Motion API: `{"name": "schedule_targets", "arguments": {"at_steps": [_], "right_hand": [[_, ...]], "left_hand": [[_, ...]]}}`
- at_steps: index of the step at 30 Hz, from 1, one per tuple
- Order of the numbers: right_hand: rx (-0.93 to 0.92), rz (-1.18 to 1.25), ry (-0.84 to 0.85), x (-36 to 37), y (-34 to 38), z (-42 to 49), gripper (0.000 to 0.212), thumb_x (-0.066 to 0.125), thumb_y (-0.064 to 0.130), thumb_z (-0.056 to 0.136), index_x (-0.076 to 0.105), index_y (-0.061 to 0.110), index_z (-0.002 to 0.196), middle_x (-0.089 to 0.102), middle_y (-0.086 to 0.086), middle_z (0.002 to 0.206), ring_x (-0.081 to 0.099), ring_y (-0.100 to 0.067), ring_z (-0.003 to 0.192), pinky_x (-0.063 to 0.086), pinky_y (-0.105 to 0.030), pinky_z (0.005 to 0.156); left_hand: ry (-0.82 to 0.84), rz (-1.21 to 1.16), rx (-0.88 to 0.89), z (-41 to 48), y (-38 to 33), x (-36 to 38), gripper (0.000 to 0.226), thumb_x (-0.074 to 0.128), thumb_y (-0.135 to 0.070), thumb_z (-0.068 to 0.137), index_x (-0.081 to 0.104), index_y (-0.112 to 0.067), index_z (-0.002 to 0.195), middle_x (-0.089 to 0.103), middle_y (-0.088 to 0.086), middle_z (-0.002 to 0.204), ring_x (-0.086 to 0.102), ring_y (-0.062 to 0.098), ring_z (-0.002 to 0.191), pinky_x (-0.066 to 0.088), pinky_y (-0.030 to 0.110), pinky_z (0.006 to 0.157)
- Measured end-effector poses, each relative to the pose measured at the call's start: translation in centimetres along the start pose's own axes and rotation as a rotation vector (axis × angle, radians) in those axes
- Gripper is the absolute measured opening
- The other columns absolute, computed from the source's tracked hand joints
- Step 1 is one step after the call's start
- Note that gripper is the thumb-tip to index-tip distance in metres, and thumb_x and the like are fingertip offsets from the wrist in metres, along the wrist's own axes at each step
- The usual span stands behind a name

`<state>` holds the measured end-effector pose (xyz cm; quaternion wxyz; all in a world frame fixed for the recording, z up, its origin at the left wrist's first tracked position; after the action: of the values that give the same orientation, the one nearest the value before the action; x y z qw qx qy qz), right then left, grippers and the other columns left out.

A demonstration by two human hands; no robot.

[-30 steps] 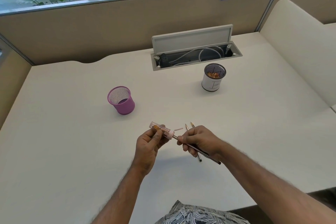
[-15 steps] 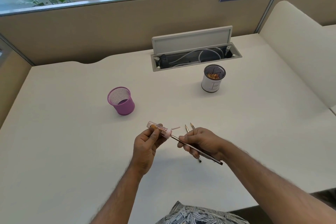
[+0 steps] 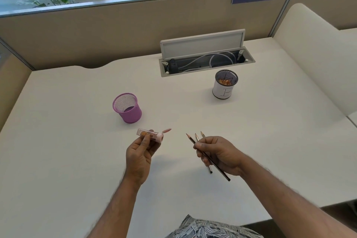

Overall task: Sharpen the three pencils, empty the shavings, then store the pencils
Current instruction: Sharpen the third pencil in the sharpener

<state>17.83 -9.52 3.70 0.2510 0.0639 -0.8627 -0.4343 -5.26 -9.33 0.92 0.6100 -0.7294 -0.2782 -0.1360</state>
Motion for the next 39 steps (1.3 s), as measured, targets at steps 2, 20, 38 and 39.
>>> {"name": "schedule_targets", "arguments": {"at_steps": [2, 20, 38, 39], "right_hand": [[-0.021, 0.007, -0.007, 0.0, 0.1, -0.1, 0.01, 0.073, 0.022, 0.078, 0.069, 0.012, 0.079, 0.063, -0.006, 0.072, 0.053, -0.015, 0.053, 0.044, -0.024, 0.052], [-0.05, 0.009, -0.035, 0.4, 0.4, -0.7, 0.01, 0.078, 0.015, 0.072, 0.068, 0.016, 0.073, 0.063, -0.004, 0.074, 0.054, -0.016, 0.056, 0.046, -0.025, 0.055], [-0.162, -0.683, -0.746, -0.7, -2.7, 3.3, 0.002, 0.072, 0.022, 0.081, 0.069, 0.023, 0.081, 0.065, 0.013, 0.071, 0.063, -0.009, 0.071, 0.048, -0.025, 0.066], [-0.156, -0.744, -0.769, -0.4, -2.6, 3.6, 0.003, 0.072, 0.026, 0.08, 0.07, 0.024, 0.081, 0.063, 0.016, 0.069, 0.061, -0.004, 0.069, 0.045, -0.023, 0.062]], "left_hand": [[-0.01, 0.002, -0.008, -0.4, 0.3, 0.2, 0.028, 0.052, -0.014, 0.089, 0.077, -0.004, 0.086, 0.075, 0.014, 0.091, 0.073, 0.024, 0.091, 0.058, 0.03, 0.08], [-0.018, 0.034, -0.03, -1.3, 1.0, 0.8, 0.033, 0.055, -0.018, 0.087, 0.063, 0.008, 0.106, 0.075, 0.011, 0.091, 0.073, 0.024, 0.09, 0.059, 0.03, 0.078], [-0.063, 0.062, -0.054, -1.7, 1.6, -0.9, 0.028, 0.055, -0.017, 0.091, 0.068, 0.004, 0.104, 0.075, 0.015, 0.096, 0.073, 0.027, 0.093, 0.059, 0.03, 0.077], [-0.064, 0.067, -0.055, -1.8, 1.6, -1.0, 0.03, 0.056, -0.019, 0.089, 0.067, 0.004, 0.105, 0.075, 0.016, 0.096, 0.072, 0.027, 0.094, 0.059, 0.031, 0.077]]}}
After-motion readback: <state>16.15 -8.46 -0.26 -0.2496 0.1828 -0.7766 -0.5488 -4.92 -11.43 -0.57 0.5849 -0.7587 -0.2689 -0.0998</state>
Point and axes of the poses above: each hand's wrist, its own z-axis towards the middle knuckle, its own x-axis out of the palm, y = z × x, the point moved 5 cm from there along z, towards the middle knuckle
